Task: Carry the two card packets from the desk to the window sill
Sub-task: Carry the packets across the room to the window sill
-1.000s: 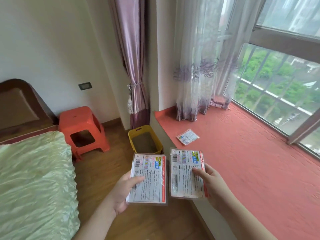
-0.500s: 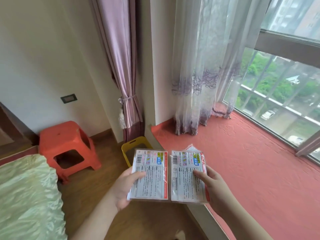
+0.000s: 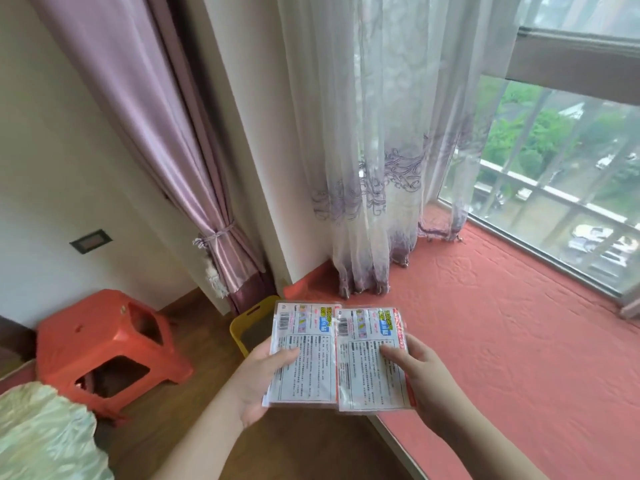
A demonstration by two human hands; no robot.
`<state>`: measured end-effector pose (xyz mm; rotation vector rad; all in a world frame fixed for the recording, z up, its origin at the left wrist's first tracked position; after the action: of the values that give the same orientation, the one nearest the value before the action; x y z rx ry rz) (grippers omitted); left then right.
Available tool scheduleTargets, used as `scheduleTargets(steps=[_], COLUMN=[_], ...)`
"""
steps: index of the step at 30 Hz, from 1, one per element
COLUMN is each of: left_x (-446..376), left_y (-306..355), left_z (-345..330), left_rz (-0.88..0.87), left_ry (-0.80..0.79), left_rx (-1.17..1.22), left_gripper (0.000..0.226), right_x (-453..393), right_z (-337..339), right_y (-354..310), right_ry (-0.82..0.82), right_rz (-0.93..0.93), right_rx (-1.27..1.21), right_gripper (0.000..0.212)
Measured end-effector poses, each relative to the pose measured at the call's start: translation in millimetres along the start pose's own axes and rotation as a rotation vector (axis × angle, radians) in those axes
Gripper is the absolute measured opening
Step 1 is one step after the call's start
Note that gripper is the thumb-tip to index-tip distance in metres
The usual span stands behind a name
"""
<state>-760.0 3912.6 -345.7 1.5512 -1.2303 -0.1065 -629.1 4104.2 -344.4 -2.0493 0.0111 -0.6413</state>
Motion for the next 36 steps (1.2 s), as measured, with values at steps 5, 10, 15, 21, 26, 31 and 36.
scheduleTargets(steps=[5,10,15,21,26,31,36], left_x=[-49,-103,-156,-201,-223,-237,-251], left_y=[19,29,43,57,42,11,-25], left_z=[-7,-6,0,3,-15,-42,-58], left_rz=[0.047,0.129,0.243,0.365,0.433,0.481,0.536], left_ry=[-0.096,-0.217,-0.325,-0.434,-0.530,-0.613,-0.654], left_rx=[-0.052,-0.083,-0.109,-0.182,-0.260,-0.322,-0.367], left_gripper=[0.065,0.060,0.058,0.028,0.028,0.031,0.031], right_x=[-27,-52,-79,-97,-97,-93,-96], right_z=[14,31,40,37,38,60,79], right_y=[-11,-13,-12,-1,15,39,68], right_ry=[0.081,0.196,0.356,0.553,0.662,0.775,0.773], right_rz=[0.021,0.025,0.067,0.100,0.093,0.054,-0.030], right_rx=[-0.044,-0.078,-0.122,-0.190,-0.224,-0.144,-0.078], right_gripper=[0.021,0.021,0.020,0.019,0.018,0.018,0.018])
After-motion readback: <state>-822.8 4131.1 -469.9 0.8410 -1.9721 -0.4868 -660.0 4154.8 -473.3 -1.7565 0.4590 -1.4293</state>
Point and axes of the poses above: each hand's wrist, its own x-axis away from the middle knuckle, its own z-axis out of the back of the hand, y = z × x, the point moved 10 cm from there along -x, towards the middle knuckle, and after that the axes turned 9 degrees about -y, right-handed, at the moved point
